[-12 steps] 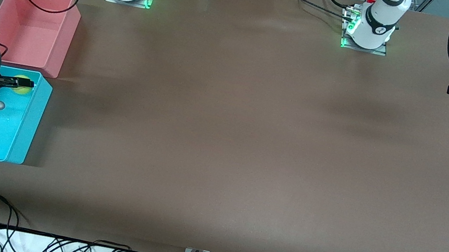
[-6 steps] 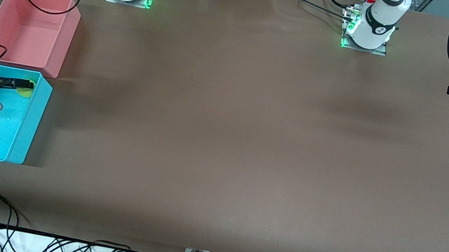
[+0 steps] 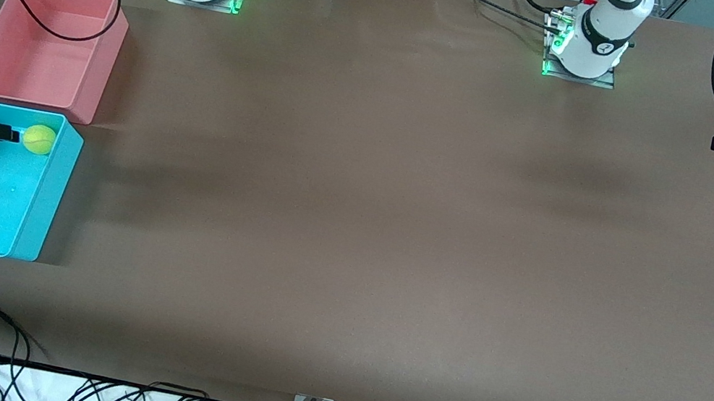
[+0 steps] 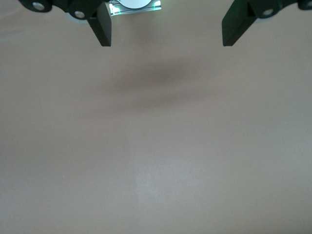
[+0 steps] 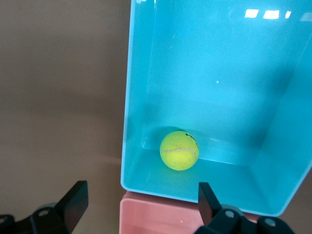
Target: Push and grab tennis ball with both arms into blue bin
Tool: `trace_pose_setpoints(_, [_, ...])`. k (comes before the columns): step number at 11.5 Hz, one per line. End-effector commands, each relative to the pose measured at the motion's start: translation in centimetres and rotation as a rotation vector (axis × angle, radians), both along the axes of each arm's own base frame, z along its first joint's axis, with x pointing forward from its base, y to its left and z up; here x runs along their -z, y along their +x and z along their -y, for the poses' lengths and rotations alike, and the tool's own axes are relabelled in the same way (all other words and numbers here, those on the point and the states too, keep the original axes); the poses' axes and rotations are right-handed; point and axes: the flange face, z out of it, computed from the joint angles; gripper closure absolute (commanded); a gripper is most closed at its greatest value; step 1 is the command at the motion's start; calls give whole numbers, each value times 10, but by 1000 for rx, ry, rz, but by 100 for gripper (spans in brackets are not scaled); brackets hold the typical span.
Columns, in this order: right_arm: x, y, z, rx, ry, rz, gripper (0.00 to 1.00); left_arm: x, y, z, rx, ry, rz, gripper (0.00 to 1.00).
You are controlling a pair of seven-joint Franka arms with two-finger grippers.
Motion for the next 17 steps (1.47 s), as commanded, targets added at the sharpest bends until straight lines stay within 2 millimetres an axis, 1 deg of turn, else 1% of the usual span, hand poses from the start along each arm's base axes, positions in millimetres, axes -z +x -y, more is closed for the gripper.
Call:
trace_pose_setpoints(1, [-36,7,-19,81,-44,19,0,-6,2,-1,-9,14,8,0])
trace_pose_setpoints(2, [-55,6,-29,144,-69,34,0,-5,2,-1,-9,14,7,0])
trace_pose_setpoints(3, [-65,2,-33,173,-73,25,0,-5,2,-1,-9,14,7,0])
trace_pose_setpoints(4, [-83,-1,-34,192,-68,34,0,-5,2,-1,-9,14,7,0])
trace_pose_setpoints(5, [-108,-3,-38,220,-73,62,0,-6,1,-1,-9,14,10,0])
trace_pose_setpoints(6, [-118,-3,-38,264,-86,73,0,-6,1,-1,-9,14,7,0])
trace_pose_setpoints(7, [-140,-10,-45,304,-93,82,0,-5,1,-1,-11,14,5,0])
trace_pose_setpoints(8, [-171,-18,-62,303,-87,115,0,-6,1,-1,-11,14,7,0])
trace_pose_setpoints(9, [-199,-30,-68,298,-80,139,0,-6,1,-1,-9,14,7,0])
trace_pose_setpoints(10, [-218,-41,-75,300,-75,139,0,-5,1,-1,-11,14,5,0])
trace_pose_setpoints(11, [-229,-47,-90,279,-74,139,0,-5,1,-1,-11,14,5,0])
trace_pose_setpoints(12, [-235,-52,-100,312,-89,141,0,-6,1,-1,-11,14,7,0])
trace_pose_setpoints(13, [-237,-65,-105,352,-97,174,0,-5,1,-1,-11,14,5,0])
trace_pose_setpoints(14, [-233,-79,-116,332,-101,229,0,-6,1,-1,-11,14,7,0])
trace_pose_setpoints(15, [-227,-88,-128,312,-122,287,0,-6,1,-1,-11,14,7,0])
trace_pose_setpoints(16, [-221,-89,-134,303,-119,299,0,-5,1,-2,-13,16,5,0])
trace_pose_setpoints(17, [-217,-86,-133,310,-114,295,0,-5,1,-2,-12,14,4,0])
